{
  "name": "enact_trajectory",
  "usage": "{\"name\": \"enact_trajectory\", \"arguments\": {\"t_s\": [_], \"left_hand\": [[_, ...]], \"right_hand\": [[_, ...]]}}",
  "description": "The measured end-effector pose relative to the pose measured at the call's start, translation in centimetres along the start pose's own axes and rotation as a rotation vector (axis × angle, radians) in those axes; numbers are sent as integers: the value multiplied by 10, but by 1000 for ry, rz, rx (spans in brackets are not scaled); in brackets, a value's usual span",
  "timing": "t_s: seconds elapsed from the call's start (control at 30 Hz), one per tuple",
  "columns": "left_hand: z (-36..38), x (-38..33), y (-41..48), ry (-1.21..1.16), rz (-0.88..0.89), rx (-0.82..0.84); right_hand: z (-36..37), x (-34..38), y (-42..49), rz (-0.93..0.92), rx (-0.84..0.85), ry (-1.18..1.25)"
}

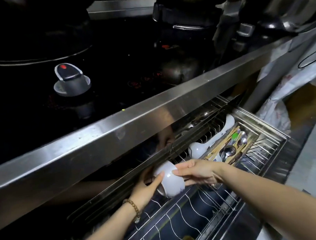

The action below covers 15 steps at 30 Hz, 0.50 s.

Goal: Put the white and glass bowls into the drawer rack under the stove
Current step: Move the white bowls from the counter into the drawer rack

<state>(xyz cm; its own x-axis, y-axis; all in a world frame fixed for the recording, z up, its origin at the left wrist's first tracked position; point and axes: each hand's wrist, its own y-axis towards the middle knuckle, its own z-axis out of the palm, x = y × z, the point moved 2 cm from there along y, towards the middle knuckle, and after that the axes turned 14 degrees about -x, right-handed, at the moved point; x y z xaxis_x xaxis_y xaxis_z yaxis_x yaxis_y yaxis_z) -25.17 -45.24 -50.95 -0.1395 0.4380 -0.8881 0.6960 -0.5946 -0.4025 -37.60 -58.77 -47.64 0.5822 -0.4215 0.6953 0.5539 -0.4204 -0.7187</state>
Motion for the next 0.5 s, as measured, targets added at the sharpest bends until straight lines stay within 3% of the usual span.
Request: {"name": "enact_trajectory", "arguments": {"t_s": [0.5], "left_hand": [[19, 20, 22, -17, -3, -29]], "right_hand": [[-16, -14, 22, -86, -170, -90]]}}
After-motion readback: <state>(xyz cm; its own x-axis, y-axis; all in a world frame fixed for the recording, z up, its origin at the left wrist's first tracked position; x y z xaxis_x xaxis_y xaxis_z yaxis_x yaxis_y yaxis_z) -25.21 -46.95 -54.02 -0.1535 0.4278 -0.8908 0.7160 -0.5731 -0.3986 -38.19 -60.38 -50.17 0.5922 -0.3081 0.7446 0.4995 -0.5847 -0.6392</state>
